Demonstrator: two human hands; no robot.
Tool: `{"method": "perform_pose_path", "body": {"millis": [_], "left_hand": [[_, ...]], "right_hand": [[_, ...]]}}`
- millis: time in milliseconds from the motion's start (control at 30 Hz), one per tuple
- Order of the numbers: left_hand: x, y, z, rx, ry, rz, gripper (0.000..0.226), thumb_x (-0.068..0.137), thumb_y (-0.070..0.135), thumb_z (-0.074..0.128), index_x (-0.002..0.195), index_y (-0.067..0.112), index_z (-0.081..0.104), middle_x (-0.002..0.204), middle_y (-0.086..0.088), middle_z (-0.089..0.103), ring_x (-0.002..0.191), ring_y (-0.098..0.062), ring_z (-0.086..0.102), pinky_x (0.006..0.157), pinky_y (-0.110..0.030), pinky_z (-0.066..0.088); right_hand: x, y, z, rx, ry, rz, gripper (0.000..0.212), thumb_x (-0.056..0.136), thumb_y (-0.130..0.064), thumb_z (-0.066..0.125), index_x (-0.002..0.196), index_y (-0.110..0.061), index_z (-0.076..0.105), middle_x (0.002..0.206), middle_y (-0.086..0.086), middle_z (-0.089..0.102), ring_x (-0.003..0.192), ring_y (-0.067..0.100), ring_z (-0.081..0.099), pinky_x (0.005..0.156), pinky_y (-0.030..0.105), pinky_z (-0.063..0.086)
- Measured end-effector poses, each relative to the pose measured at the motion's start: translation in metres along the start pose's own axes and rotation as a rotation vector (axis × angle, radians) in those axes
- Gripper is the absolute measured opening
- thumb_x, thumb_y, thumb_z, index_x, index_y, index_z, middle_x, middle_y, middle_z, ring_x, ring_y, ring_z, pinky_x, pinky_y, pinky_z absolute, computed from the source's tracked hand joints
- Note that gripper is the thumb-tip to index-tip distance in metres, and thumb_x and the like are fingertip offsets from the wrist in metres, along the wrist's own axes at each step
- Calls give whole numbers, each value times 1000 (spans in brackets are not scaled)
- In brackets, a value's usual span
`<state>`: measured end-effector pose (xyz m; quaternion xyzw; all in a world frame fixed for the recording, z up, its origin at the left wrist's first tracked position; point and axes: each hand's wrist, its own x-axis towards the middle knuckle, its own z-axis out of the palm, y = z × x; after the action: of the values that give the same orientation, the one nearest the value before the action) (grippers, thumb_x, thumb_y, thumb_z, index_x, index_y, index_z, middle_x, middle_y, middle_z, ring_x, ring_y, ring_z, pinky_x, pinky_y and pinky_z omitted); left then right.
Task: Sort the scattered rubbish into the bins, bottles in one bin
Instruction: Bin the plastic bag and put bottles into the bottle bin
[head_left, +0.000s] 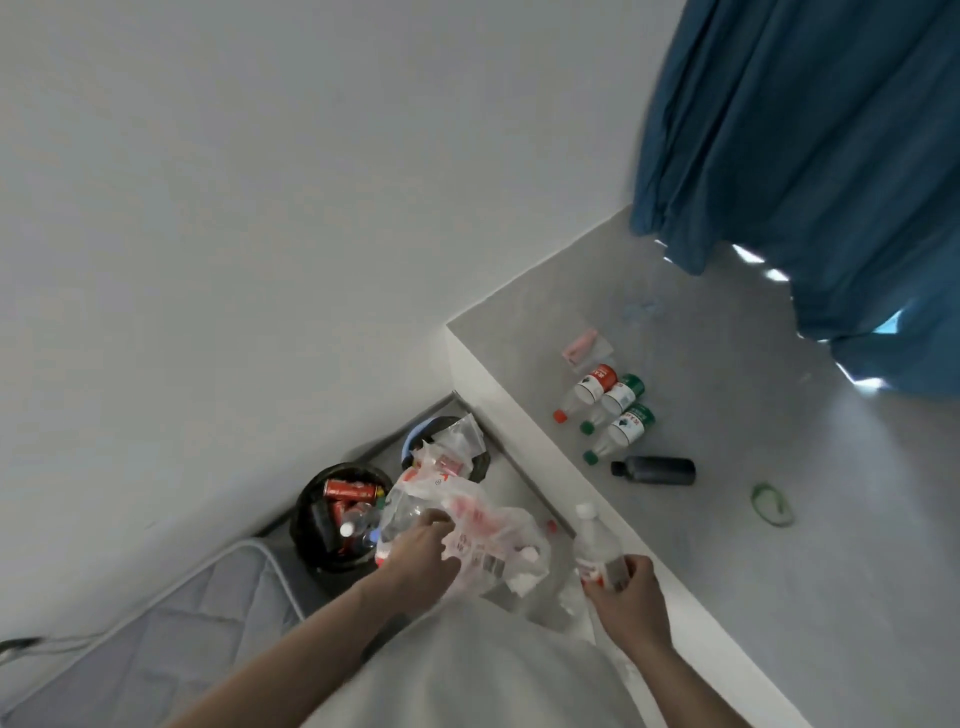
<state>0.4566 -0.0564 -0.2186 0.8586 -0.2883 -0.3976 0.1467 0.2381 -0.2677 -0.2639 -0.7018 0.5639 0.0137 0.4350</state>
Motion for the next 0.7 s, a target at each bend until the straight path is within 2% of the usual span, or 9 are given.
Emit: {"method": "perform_pose_path", "body": {"millis": [167,233,400,567,700], "left_hand": [[20,-17,-20,77,-1,-53,58,94,25,59,148,7,46,153,1,35,132,-16,48,112,-24,35],[32,-25,-28,118,5,-67,59,96,26,58,150,8,42,155,2,32,136,-17,45,114,-27,32],[71,-43,-55,183,-72,-104,63,96,29,56,153,10,37,158,5,24,131,-20,50,111,-35,41],[155,-61,-78,275,-188,-23,60,95,24,55,150,8,40,156,5,25,123,-17,54,101,-25,46],[239,-100,-67,329,-249,-5,57,85,27,55,140,14,49,147,5,38,113,-18,59,93,-32,51]], "right_hand": [[15,-19,17,-21,-60,-13,50,69,-36,86,102,-21,50,100,3,63,84,23,61,66,33,45],[21,-27,26,-40,-70,-30,52,68,-36,85,104,-22,49,101,1,63,85,23,62,67,33,46],[30,-51,39,-15,-38,-15,49,72,-32,85,104,-21,50,99,1,63,81,21,59,66,32,43],[49,-67,68,57,-3,89,48,68,-29,85,101,-29,50,94,-7,65,80,14,64,66,35,49],[73,-64,123,69,94,173,52,64,-22,90,101,-22,54,91,1,64,83,27,63,71,34,44]]}}
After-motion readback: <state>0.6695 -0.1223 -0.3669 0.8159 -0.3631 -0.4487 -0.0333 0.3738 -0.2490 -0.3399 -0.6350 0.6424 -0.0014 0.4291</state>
